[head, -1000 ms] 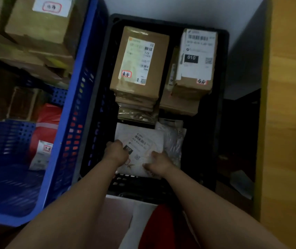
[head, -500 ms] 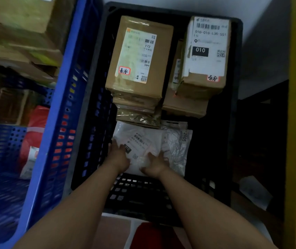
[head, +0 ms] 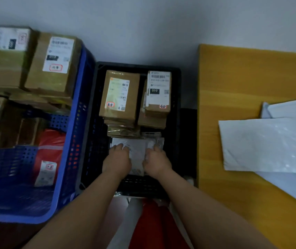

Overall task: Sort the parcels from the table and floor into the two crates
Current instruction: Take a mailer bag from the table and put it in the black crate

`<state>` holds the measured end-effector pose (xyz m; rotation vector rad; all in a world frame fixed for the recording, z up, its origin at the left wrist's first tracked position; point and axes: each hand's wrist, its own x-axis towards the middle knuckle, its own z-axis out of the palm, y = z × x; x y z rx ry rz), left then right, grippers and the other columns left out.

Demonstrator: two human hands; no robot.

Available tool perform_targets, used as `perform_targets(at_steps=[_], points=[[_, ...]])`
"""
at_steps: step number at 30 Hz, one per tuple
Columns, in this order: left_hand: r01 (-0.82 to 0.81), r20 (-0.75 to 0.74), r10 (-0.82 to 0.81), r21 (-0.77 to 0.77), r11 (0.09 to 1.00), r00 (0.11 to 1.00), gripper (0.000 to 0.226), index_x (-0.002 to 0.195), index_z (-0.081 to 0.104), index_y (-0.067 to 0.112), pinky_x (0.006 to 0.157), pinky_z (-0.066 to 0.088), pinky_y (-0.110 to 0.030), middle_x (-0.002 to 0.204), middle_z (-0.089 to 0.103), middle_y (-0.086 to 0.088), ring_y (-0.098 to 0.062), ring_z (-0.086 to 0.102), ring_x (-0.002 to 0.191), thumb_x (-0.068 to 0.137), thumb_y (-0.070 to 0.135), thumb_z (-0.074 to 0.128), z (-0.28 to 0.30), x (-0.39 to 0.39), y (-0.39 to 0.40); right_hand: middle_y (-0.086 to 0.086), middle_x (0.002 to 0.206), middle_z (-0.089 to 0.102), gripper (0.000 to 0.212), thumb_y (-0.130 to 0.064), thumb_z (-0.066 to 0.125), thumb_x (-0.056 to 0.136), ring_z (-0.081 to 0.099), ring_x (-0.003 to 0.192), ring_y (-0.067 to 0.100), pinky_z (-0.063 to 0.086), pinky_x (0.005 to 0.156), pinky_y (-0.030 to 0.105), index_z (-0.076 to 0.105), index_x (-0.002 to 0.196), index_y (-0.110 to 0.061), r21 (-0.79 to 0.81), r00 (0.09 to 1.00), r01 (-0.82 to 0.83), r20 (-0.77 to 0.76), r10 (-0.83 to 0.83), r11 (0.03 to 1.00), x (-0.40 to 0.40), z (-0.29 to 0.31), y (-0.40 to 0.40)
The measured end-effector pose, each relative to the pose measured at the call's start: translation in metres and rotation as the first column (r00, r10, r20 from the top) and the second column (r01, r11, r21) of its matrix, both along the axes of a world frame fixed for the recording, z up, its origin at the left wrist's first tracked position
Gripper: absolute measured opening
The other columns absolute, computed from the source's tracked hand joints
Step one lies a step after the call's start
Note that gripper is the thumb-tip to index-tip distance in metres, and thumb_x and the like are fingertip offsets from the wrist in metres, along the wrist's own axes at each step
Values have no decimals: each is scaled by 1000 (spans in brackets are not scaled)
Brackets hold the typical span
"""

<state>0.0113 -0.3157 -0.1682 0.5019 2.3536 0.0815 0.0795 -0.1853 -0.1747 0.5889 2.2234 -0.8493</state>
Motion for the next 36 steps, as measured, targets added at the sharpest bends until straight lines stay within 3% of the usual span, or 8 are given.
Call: perform_targets(at_steps=[7,14,19,23,26,30,34,36], points=[[213,-179,-184,164,963,967,43,140,44,14,93,44,-35,140,42,-7,-25,33,131,97,18,43,74,8,72,10,153,28,46,-23,45,99,29,136,32,37,104,40,38,143,-13,160,981,77,-189,-47,984,12,93,59],[452,-403,-293,390,802,867,36,132,53,14,93,44,-32,134,48,-6,-26,39,126,96,18,48,115,35,182,7,137,50,37,-18,45,97,41,124,26,37,100,34,48,134,-13,330,870,323,-472,-141,887,60,143,149],[590,-325,-497,339,733,805,54,142,39,22,101,37,-36,147,34,-5,-25,32,135,94,41,52,114,81,247,11,158,22,59,-24,51,92,18,144,30,26,112,40,31,147,-17,482,864,499,-334,-376,720,122,135,200],[680,-251,-635,192,707,731,81,150,23,28,115,20,-44,159,13,-10,-32,7,147,85,62,56,102,118,264,11,162,5,70,-24,49,91,3,149,30,17,117,45,17,152,-17,537,828,541,-207,-521,647,160,124,222],[680,-171,-660,117,724,732,85,154,5,28,116,18,-50,161,-3,-14,-36,-7,148,91,49,58,90,130,267,7,162,6,70,-24,43,94,6,149,25,15,118,46,9,154,-15,467,832,531,-130,-539,707,173,116,232],[668,-154,-653,73,741,741,65,153,6,23,114,23,-55,160,2,-18,-41,-4,147,100,21,43,93,133,279,8,162,9,66,-26,41,96,9,149,26,17,118,46,11,154,-13,405,847,513,-95,-523,757,173,114,240],[638,-62,-637,133,758,769,70,153,10,23,113,29,-52,161,7,-14,-38,0,147,96,13,49,101,124,285,13,141,49,42,-23,37,101,46,128,28,34,104,37,43,140,-9,308,657,753,-354,-665,581,169,120,247],[582,-25,-596,246,775,803,66,148,23,23,109,36,-46,156,23,-10,-34,19,144,90,15,54,106,111,282,15,126,59,39,-26,34,104,55,116,32,40,96,37,49,134,-6,221,519,853,-452,-725,473,166,125,250]])
